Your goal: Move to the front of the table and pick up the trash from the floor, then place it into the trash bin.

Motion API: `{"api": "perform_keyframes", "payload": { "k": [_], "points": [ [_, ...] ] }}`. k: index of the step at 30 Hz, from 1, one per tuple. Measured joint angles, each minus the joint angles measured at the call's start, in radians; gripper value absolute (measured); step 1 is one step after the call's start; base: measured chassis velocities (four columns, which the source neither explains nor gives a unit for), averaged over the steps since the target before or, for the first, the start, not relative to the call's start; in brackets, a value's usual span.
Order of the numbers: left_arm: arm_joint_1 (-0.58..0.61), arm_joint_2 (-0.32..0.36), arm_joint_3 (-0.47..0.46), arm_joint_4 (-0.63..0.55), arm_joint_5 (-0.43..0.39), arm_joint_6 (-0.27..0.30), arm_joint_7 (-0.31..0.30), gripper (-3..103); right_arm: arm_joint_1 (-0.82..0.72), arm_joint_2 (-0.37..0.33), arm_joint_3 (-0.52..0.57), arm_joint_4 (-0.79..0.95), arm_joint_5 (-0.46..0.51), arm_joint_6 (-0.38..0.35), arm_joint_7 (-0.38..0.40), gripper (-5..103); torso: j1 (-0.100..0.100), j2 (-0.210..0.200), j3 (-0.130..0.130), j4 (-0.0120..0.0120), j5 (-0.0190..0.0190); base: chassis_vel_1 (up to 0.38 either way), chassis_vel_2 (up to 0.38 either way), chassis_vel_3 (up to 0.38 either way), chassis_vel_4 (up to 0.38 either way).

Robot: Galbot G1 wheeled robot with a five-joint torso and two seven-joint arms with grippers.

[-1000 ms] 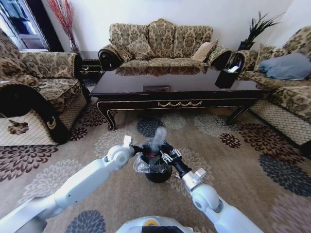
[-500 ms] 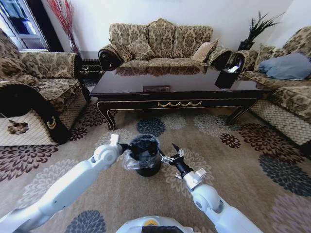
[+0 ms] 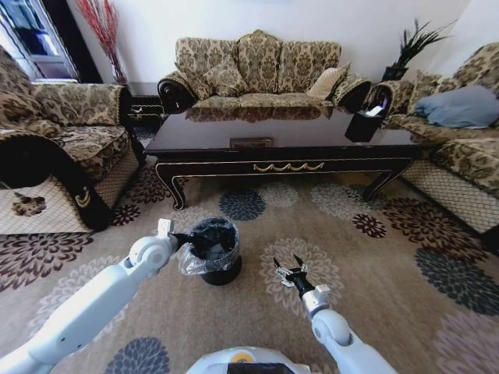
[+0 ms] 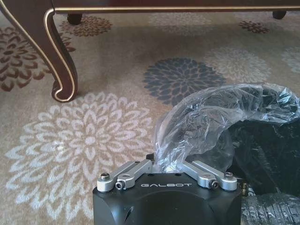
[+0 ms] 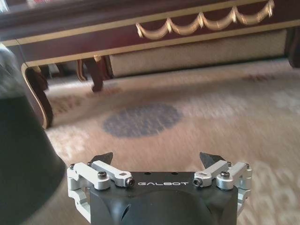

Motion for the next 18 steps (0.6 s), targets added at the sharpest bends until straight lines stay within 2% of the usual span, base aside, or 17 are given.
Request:
{"api": "perform_keyframes", "payload": {
  "k": [3,8,14,18],
  "points": [
    [0.010,-0.003,-0.004,-0.004,0.003,-0.001,0.000,3,0.008,0.007,0.000,-0.055,-0.007,0.013,-0.010,100,0.000,0.000,0.000,-0.0002,0.0001,0.000,0.000,0.000,0.000],
    [0.031,-0.013,-0.012,-0.019,0.010,-0.007,0.003,3,0.034,0.038,-0.005,-0.171,0.043,-0.017,-0.021,100,0.000,0.000,0.000,-0.0003,-0.0003,0.000,0.000,0.000,0.000],
    [0.025,-0.010,-0.013,-0.029,0.003,-0.007,-0.003,3,0.077,0.092,-0.030,-0.274,0.025,-0.005,-0.036,100,0.000,0.000,0.000,-0.0001,0.0004,0.000,0.000,0.000,0.000],
    [0.022,-0.006,-0.012,-0.034,-0.012,-0.007,-0.010,3,0.107,0.097,-0.037,-0.321,0.025,0.006,-0.044,100,0.000,0.000,0.000,-0.0001,0.0000,0.000,0.000,0.000,0.000]
  ]
}}
